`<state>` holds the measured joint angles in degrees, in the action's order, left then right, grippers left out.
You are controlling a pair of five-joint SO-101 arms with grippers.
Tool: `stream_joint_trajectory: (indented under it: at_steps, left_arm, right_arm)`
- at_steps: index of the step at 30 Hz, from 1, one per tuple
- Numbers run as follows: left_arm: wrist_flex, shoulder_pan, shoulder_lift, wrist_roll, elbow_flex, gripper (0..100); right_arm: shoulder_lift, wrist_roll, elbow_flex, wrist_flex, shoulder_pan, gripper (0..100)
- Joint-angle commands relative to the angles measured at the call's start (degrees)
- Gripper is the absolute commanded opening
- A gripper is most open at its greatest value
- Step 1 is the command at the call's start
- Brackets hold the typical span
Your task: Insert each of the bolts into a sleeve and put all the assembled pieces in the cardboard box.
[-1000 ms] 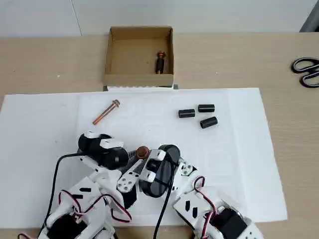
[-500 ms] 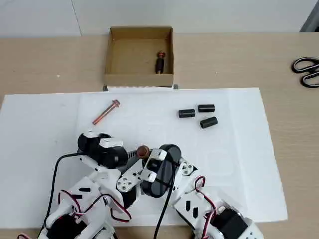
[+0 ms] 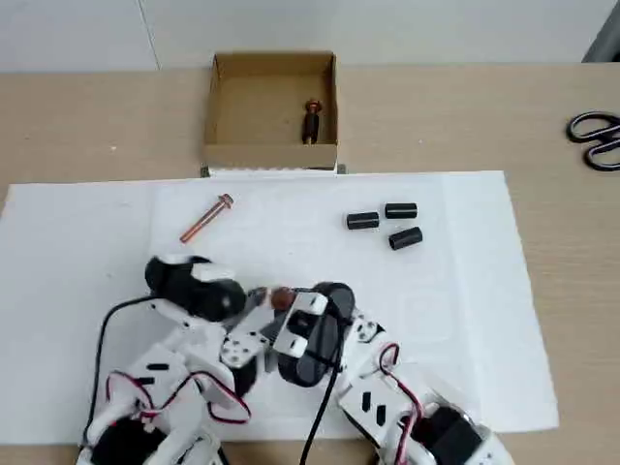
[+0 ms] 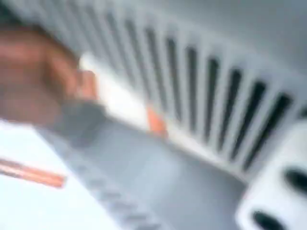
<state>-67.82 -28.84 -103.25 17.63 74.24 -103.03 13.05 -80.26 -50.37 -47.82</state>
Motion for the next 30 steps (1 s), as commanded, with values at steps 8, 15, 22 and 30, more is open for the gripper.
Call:
stream_joint_trajectory:
  at_steps: [8, 15, 22, 30]
  left_arm:
    - [-0.18, 3.69, 0.18, -1.41, -5.58, 17]
    - [-0.09, 3.87, 0.18, 0.62, -11.3, 17]
    - [-0.09, 9.85, -0.09, 0.62, -12.62, 0]
    - [-0.09, 26.64, -0.09, 0.09, -6.37, 1]
  right_arm:
    - [-0.75, 0.44, -0.09, 2.33, 1.63, 0.2]
    - [-0.75, 0.18, -0.97, 2.33, 1.63, 0.2]
    - [-0.84, 0.0, -2.73, 2.33, 7.25, 0.2]
    - [-0.66, -0.09, -2.81, 1.8, 16.48, 0.2]
